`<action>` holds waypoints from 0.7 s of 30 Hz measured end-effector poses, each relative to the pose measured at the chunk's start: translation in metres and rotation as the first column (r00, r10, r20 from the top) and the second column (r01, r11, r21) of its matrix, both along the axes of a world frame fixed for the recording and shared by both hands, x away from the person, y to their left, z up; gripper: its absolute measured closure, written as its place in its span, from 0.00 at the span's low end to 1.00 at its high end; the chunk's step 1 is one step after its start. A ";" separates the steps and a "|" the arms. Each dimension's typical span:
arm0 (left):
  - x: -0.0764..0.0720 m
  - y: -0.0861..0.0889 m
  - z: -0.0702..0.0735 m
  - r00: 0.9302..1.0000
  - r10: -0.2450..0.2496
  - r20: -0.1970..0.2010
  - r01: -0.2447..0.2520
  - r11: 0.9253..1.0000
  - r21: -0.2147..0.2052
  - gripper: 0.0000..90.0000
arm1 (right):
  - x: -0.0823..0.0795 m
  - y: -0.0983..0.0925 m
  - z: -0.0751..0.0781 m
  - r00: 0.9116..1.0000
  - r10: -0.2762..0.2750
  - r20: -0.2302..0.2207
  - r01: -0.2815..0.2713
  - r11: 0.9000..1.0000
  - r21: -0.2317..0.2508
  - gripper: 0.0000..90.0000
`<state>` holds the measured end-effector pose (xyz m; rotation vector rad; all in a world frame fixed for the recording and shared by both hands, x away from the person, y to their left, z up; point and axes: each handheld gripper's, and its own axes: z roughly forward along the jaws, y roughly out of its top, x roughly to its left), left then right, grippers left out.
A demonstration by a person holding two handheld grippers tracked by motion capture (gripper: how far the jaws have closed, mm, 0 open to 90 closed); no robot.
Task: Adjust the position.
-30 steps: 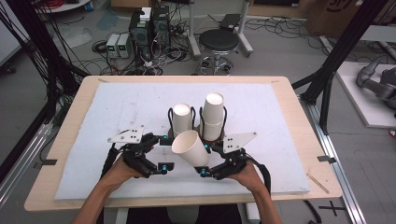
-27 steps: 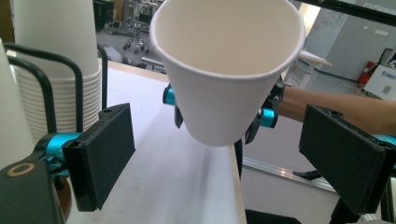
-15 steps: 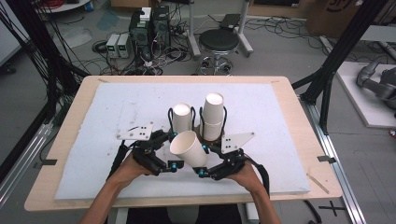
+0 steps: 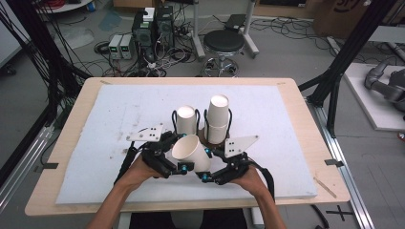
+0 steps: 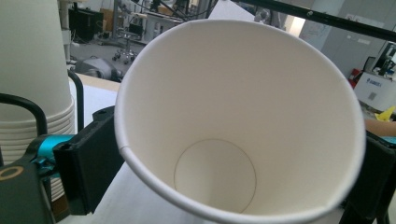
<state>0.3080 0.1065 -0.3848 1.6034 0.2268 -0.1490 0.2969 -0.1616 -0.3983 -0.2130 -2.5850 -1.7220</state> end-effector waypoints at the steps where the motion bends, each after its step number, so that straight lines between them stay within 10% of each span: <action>1: 0.000 -0.001 0.000 1.000 0.001 0.000 -0.001 1.000 0.003 0.08 | 0.000 0.000 0.000 1.000 0.000 0.000 0.000 1.000 0.000 0.41; 21: -0.002 -0.001 0.001 0.999 -0.007 0.053 0.007 1.000 0.004 0.28 | 0.000 0.003 -0.002 1.000 0.008 -0.006 -0.008 1.000 -0.005 0.41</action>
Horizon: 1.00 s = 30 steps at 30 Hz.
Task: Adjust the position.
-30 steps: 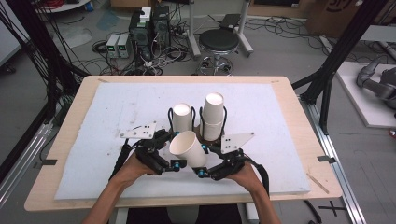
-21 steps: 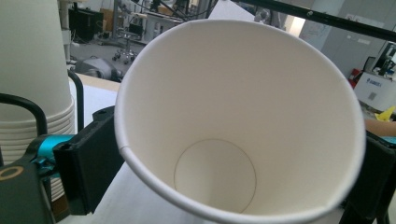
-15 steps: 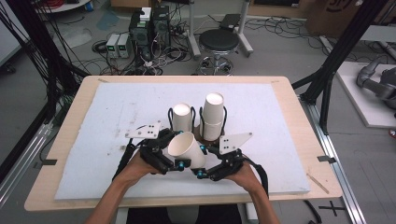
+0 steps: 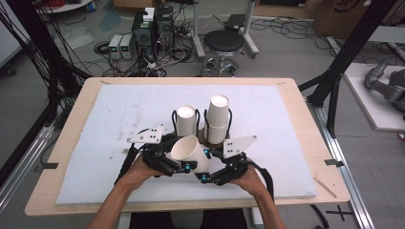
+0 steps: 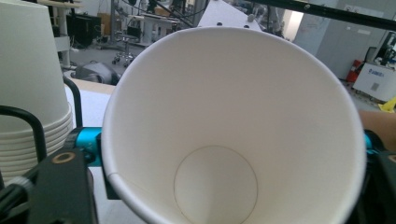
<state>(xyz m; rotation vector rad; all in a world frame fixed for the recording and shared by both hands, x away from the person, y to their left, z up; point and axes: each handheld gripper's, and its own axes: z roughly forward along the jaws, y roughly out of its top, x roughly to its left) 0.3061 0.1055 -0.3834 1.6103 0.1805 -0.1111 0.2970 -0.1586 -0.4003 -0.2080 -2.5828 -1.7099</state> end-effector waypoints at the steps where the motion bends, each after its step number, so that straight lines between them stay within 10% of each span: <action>1: 0.000 0.000 0.000 1.000 -0.001 0.000 0.001 1.000 0.000 0.28 | 0.000 0.000 0.000 1.000 0.003 -0.003 -0.003 1.000 -0.001 0.41; 30: -0.001 0.003 0.001 1.000 0.015 0.023 -0.016 1.000 0.010 0.31 | -0.002 0.005 -0.002 1.000 -0.006 -0.009 0.006 0.999 -0.040 0.19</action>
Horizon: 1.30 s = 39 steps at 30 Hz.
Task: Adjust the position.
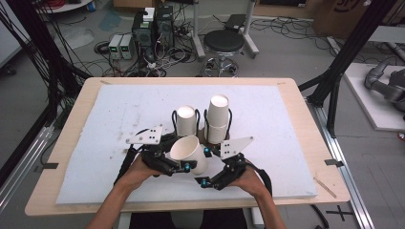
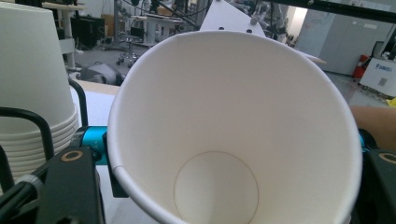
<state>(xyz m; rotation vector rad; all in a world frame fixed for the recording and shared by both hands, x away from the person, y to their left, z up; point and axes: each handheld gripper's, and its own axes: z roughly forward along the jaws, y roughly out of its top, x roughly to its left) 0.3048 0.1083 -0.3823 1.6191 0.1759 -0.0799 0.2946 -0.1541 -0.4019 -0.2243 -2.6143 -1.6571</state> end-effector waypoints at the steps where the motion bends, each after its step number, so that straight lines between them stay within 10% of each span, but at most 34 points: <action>1: 0.000 0.001 0.000 1.000 0.004 0.001 -0.004 1.000 0.003 0.31 | 0.000 -0.001 0.000 1.000 0.003 -0.007 -0.003 1.000 -0.002 0.19; 13: -0.002 0.019 0.003 0.998 0.066 0.011 -0.067 0.996 0.062 0.31 | 0.000 -0.028 -0.002 0.994 -0.105 -0.005 0.105 0.994 -0.016 0.19; 21: -0.003 0.026 0.001 0.995 0.095 0.014 -0.096 0.988 0.122 0.31 | 0.003 -0.052 -0.008 0.966 -0.258 -0.008 0.258 0.966 0.026 0.19; 26: -0.002 0.029 -0.001 0.993 0.114 0.017 -0.115 0.982 0.149 0.31 | 0.005 -0.070 -0.015 0.929 -0.369 -0.007 0.369 0.929 0.030 0.19; 39: -0.004 0.041 -0.007 0.985 0.170 0.016 -0.170 0.968 0.186 0.31 | 0.011 -0.103 -0.027 0.788 -0.616 0.009 0.615 0.787 0.058 0.19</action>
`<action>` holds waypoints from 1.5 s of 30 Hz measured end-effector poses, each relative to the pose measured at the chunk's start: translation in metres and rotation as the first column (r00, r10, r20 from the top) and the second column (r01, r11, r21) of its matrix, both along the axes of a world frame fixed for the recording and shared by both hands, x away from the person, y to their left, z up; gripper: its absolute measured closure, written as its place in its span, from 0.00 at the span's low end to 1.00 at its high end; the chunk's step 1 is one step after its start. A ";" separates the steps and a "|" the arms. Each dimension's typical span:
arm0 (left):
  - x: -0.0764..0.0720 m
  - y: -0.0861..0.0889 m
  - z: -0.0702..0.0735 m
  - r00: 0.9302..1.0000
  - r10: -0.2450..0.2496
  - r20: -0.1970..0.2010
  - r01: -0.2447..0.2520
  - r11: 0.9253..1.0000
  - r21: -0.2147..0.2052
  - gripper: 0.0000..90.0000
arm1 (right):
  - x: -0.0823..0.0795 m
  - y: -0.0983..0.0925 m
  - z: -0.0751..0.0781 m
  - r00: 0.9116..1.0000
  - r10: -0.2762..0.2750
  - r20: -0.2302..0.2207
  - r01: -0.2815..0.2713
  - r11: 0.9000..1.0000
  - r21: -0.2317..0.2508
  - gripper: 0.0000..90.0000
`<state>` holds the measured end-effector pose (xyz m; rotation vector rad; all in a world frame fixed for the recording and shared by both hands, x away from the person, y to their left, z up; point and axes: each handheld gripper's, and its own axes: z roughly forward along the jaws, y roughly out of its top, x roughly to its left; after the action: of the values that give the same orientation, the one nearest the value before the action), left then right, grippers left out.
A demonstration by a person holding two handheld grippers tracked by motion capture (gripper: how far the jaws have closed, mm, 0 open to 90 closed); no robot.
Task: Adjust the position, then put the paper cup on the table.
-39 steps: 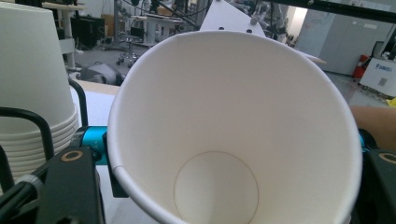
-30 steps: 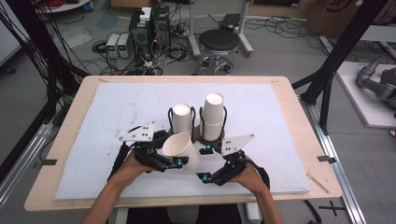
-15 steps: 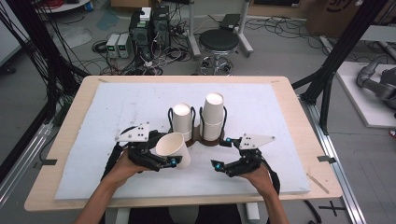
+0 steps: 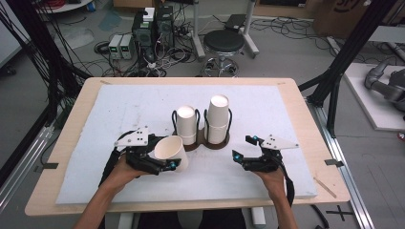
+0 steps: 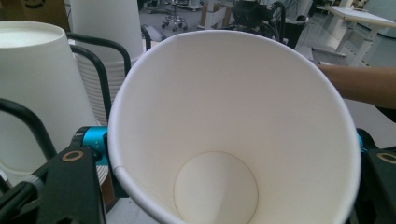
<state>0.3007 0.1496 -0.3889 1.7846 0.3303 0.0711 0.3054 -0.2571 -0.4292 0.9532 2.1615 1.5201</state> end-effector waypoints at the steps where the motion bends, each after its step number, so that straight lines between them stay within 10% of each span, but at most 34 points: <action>1: 0.000 0.001 -0.001 1.000 0.004 0.001 -0.004 1.000 0.007 0.31 | 0.000 -0.001 -0.001 1.000 -0.017 0.003 0.017 1.000 -0.006 0.19; 16: 0.000 0.007 -0.007 0.999 0.037 -0.003 -0.037 0.999 0.026 0.32 | -0.001 -0.015 -0.013 0.978 -0.207 -0.001 0.207 0.977 -0.050 0.19; 45: 0.005 0.008 -0.011 0.999 0.051 -0.003 -0.051 0.997 0.050 0.32 | -0.002 -0.016 -0.021 0.977 -0.214 -0.016 0.212 0.975 -0.070 0.19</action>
<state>0.3055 0.1573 -0.4001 1.8260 0.3798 0.1125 0.3035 -0.2732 -0.4507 1.1445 2.0373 1.3322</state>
